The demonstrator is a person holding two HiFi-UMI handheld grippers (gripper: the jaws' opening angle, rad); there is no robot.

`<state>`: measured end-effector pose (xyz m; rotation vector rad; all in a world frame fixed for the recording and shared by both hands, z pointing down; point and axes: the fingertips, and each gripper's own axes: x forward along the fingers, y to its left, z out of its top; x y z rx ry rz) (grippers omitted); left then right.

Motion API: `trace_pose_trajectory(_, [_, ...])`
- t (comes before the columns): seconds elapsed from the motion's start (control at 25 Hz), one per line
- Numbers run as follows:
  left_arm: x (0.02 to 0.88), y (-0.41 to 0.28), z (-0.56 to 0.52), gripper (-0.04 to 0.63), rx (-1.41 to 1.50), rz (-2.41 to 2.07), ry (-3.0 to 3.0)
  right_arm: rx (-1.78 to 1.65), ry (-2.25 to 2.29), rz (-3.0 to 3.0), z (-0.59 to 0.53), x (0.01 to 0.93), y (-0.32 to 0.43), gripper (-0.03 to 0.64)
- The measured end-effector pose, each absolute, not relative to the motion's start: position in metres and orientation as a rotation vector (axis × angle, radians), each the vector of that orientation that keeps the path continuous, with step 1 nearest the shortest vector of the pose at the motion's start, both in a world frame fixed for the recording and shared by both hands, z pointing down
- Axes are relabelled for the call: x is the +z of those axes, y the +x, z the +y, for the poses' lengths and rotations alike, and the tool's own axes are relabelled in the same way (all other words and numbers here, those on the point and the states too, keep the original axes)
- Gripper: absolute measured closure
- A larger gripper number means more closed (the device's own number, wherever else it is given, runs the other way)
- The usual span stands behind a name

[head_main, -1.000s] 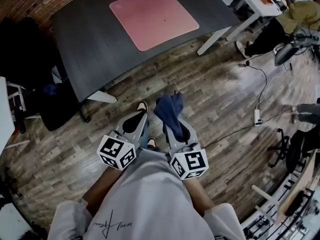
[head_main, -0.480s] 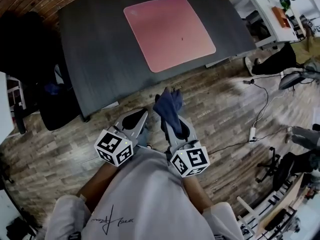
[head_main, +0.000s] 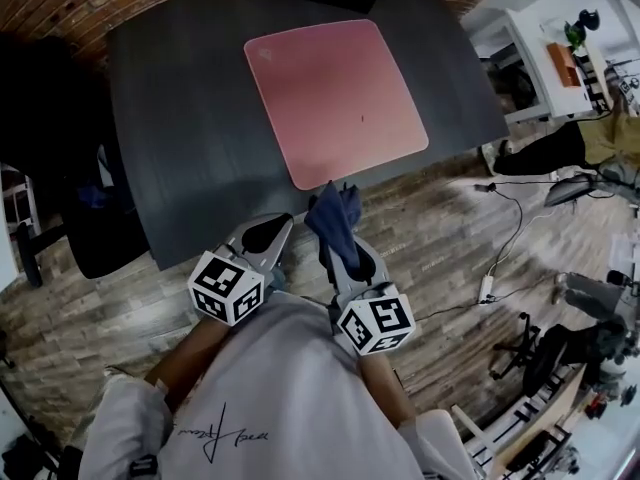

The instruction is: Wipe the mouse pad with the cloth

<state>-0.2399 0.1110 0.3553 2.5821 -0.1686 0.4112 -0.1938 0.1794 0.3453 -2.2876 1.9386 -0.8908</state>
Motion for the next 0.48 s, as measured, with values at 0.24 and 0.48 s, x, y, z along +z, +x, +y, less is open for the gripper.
trace_pose_trajectory(0.24, [0.360, -0.222, 0.093, 0.583, 0.441, -0.140, 2.578, -0.929, -2.271, 1.924, 0.160, 0.352, -0.177, 0.531])
trace_pose_trajectory(0.48, [0.363, -0.198, 0.097, 0.583, 0.479, -0.068, 2.585, -0.775, -2.490, 2.059, 0.153, 0.353, -0.158, 0.531])
